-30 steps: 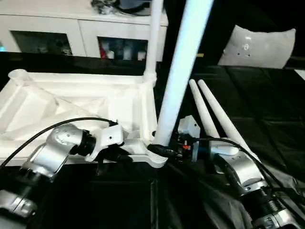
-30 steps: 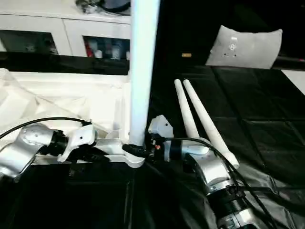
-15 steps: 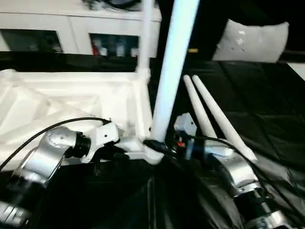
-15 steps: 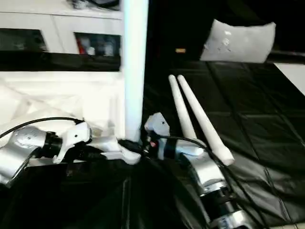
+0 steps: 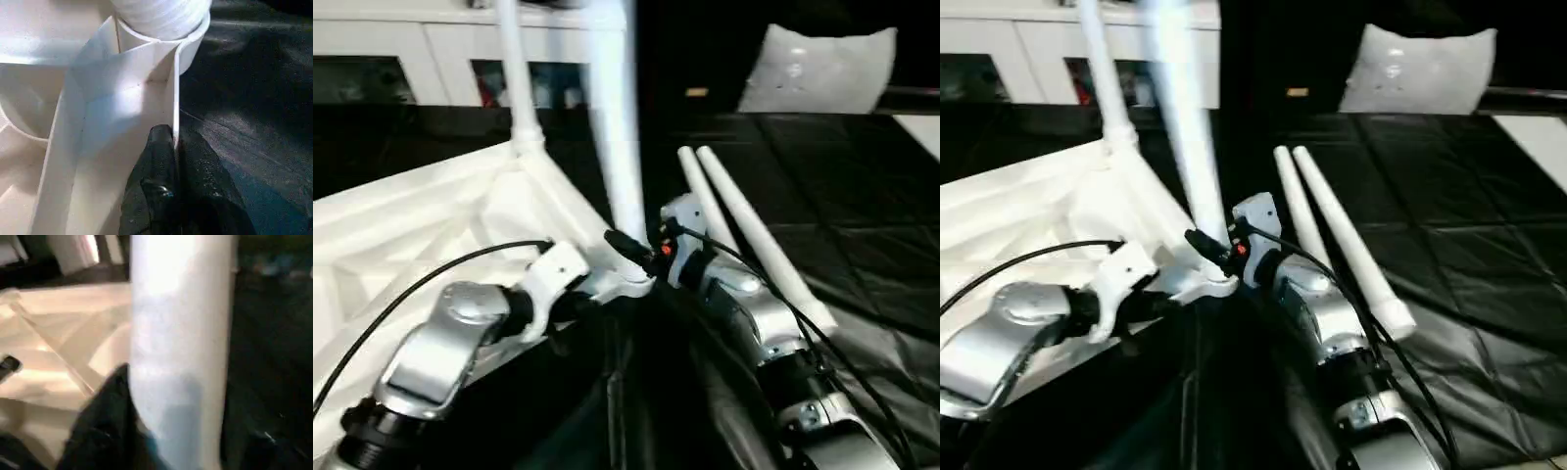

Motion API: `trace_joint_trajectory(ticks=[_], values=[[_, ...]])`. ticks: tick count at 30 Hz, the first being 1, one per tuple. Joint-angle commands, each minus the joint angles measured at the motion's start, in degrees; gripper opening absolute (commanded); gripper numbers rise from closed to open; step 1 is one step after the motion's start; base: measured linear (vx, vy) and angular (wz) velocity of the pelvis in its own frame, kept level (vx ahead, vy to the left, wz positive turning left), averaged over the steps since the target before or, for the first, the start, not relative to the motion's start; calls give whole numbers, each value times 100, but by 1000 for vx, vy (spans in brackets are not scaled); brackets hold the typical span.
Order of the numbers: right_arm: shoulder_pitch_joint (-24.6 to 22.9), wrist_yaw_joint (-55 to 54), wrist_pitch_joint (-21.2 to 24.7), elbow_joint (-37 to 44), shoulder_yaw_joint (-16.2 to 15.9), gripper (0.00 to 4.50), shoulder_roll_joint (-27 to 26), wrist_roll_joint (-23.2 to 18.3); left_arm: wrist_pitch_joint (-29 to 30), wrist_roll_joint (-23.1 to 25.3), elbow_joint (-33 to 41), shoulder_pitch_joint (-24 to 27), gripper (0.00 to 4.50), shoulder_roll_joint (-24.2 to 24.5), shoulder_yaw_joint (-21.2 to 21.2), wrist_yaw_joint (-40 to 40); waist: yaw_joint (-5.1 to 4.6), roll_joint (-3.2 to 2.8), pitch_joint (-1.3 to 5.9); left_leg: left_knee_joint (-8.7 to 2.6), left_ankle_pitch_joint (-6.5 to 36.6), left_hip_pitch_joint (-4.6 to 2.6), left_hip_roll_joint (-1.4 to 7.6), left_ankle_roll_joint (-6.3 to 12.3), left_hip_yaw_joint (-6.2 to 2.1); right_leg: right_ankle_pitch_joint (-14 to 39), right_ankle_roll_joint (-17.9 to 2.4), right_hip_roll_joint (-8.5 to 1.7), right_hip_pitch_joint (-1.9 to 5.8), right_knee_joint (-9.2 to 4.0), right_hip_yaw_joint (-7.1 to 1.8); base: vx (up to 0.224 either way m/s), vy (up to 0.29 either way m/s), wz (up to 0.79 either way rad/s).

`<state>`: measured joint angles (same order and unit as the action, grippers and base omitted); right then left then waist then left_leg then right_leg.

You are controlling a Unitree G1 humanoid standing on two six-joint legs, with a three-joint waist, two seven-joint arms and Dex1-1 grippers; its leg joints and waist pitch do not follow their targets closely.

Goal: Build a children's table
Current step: Insert table leg to table base

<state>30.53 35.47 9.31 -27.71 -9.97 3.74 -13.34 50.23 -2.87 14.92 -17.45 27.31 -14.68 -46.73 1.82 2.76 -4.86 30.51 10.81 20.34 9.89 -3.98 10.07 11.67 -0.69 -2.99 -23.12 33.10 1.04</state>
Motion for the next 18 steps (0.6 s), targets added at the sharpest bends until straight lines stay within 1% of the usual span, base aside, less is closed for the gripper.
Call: trace_joint_trajectory(ticks=[1,2,4,5,6,7,8,10,11,12,13,14,15,17,18], values=[[-407,-281,521,-949,-172,190,138,433,55,-211,537,-186,0,-117,-131,-64,24,-121,258,-260,229,-10,282,281,-44,-729,-1484,-378,286,-204,-233,0,0,0],[-406,-263,499,-959,-178,190,138,448,92,-169,515,-194,0,-116,-129,-12,32,-119,256,-262,290,-14,283,298,-45,-680,-1491,-388,291,-210,-230,0,0,0],[-414,-201,436,-972,-198,190,143,480,182,-80,487,-203,0,-117,-115,119,37,-142,249,-274,521,-25,294,250,-50,-340,-1485,-396,285,-234,-226,0,0,0],[-423,-189,418,-962,-199,190,145,477,173,-66,478,-205,0,-103,-118,128,41,-137,243,-283,678,-31,300,208,-55,-53,-1454,-406,286,-256,-226,0,0,0],[-479,-128,305,-899,-198,190,159,461,103,3,447,-207,0,-23,-138,163,46,-155,248,-289,799,-45,304,160,-59,192,-1421,-408,283,-274,-227,0,0,0],[-522,-99,242,-836,-171,190,168,424,5,9,423,-202,0,29,-143,129,48,-151,252,-288,825,-46,305,146,-61,255,-1395,-407,284,-277,-227,0,0,0],[-564,-91,211,-767,-135,190,179,386,-39,-10,419,-186,0,63,-133,107,57,-152,273,-274,721,-50,301,134,-62,140,-1371,-402,294,-258,-231,0,0,0],[-643,-61,1,-610,18,190,177,260,-332,-38,387,-154,0,174,-141,-24,69,-163,292,-254,576,-50,291,157,-62,-102,-1392,-396,300,-231,-227,0,0,0],[-678,-35,-122,-517,129,190,155,156,-478,-51,374,-136,0,243,-146,-101,71,-150,312,-229,313,-34,279,236,-59,-553,-1428,-382,324,-184,-223,0,0,0],[-716,6,-325,-363,318,190,97,-27,-680,-60,336,-108,0,343,-137,-200,80,-179,320,-219,260,-37,273,260,-63,-669,-1449,-379,325,-172,-218,0,0,0],[-716,6,-325,-363,318,190,97,-27,-680,-60,336,-108,0,343,-137,-200,83,-170,332,-203,222,-45,271,297,-54,-789,-1469,-379,322,-167,-219,0,0,0],[-757,84,-391,-144,548,190,21,-304,-921,-91,284,-54,0,463,-124,-350,85,-177,356,-185,53,-39,264,349,-55,-1120,-1533,-364,343,-130,-213,0,0,0],[-779,119,-417,-11,635,190,10,-410,-1129,-111,247,-23,0,529,-128,-452,94,-181,369,-164,-75,-43,265,406,-51,-1375,-1577,-352,345,-100,-206,0,0,0],[-847,223,-361,335,804,190,10,-668,-1373,-210,207,47,0,626,-91,-651,117,-188,363,-156,-94,-41,267,471,-51,-1435,-1593,-357,346,-94,-196,0,0,0],[-879,256,-339,464,844,190,20,-750,-1383,-267,199,64,0,645,-63,-691,123,-186,367,-158,13,-39,280,464,-51,-1315,-1601,-367,350,-94,-198,0,0,0]])
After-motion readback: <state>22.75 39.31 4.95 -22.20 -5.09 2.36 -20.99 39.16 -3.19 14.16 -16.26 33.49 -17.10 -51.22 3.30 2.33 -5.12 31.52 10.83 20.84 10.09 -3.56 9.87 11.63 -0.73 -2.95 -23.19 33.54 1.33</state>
